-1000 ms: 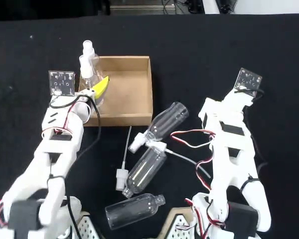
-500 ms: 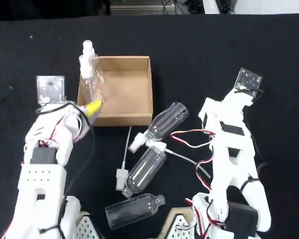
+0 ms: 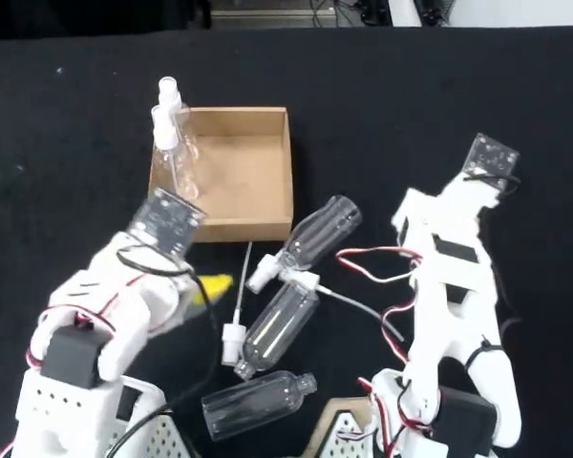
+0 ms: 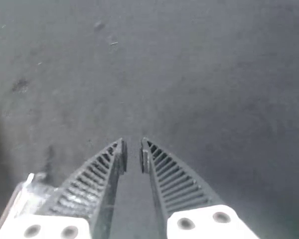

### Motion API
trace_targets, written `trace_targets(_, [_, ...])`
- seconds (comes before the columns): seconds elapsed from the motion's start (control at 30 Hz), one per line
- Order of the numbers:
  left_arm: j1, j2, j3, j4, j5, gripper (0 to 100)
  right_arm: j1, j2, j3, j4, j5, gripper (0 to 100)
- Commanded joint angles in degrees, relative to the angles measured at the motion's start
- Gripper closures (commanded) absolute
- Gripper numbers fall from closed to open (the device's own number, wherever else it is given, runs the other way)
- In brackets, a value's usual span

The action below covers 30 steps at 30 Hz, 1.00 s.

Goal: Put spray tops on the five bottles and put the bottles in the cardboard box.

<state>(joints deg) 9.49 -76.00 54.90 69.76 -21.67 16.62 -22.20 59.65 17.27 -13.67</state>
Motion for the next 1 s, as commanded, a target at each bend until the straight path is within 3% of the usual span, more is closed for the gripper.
trace_targets(0.0, [9.7,1.1,-2.2,5.9,-1.0,66,2.2,-0.1,-2.2,-3.0,0.3,96.0])
trace_targets(0.2, [20.5,17.0,-2.9,12.1,-5.0,66,2.4,-0.1,-2.6,-2.9,0.3,96.1])
trace_targets(0.33, [27.8,25.8,-2.9,9.5,-4.9,66,3.3,-0.1,-2.7,-2.9,0.2,96.1])
trace_targets(0.53, [36.8,28.0,-2.9,5.2,-4.3,66,6.9,-0.1,-3.6,-2.9,0.0,96.2])
trace_targets(0.97, [40.6,28.2,-0.8,0.3,2.3,66,6.9,-0.1,-3.7,-3.0,0.0,95.9])
